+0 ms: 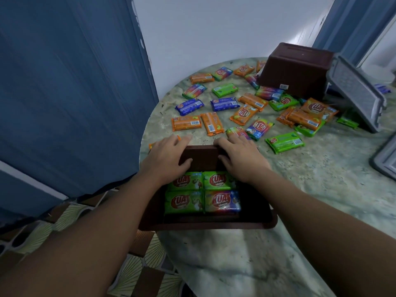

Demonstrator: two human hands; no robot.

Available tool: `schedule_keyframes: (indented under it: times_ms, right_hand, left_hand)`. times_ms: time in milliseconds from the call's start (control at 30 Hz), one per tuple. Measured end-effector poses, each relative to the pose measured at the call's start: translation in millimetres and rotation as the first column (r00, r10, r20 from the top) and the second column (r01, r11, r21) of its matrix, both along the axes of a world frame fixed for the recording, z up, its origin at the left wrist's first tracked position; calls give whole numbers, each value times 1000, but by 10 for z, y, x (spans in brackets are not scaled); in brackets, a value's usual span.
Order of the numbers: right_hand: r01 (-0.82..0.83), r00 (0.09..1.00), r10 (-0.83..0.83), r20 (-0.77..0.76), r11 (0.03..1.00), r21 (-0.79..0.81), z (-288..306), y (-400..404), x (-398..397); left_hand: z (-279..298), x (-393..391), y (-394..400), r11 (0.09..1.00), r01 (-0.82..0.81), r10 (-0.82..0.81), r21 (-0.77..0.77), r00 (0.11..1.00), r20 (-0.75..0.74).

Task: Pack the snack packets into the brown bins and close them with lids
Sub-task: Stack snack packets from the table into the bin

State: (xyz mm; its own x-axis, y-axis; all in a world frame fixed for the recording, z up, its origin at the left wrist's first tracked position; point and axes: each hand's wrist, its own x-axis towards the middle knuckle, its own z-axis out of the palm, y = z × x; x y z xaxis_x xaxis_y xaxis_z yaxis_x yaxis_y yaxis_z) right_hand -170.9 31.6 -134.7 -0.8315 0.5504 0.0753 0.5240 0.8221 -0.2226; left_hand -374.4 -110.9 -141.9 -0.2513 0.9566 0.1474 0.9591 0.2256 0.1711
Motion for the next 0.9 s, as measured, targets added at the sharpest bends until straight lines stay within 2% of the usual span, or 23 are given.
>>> schedule_keyframes:
  times_ms: [100, 267, 400, 467, 567, 700, 800, 900]
  right_hand:
    - [-24, 999, 24, -26, 1000, -3, -10, -7, 33]
    - [-42, 997, 41, -59, 999, -8, -41, -13, 69]
    - [0, 982, -26, -188, 991, -135, -21, 8, 91]
    - [52, 974, -92, -205, 980, -193, 8, 20, 63]
    - [194, 955, -256, -152, 922, -334, 129, 146, -91]
    - [286, 900, -431, -72, 706, -648, 282, 427, -409]
    - [358, 882, -472, -5, 676, -645, 224, 626, -565]
    - [455, 877, -454, 156, 680, -576, 135, 783, -607]
  left_hand:
    - [4, 41, -49, 993, -30, 23, 114, 998, 57]
    - [-37, 28, -18, 999, -5, 6, 49, 1000, -8]
    - [1, -34, 76, 995, -68, 52, 67, 972, 228]
    - [91, -51, 171, 991, -134, 128, -7, 928, 350]
    - [227, -163, 401, 973, -171, 219, -153, 894, 391]
    - [253, -528, 695, 944, -176, 265, -280, 908, 324]
    - [152, -798, 812, 862, -154, 287, -483, 934, 215]
    - [47, -988, 893, 763, -122, 236, -635, 967, 99]
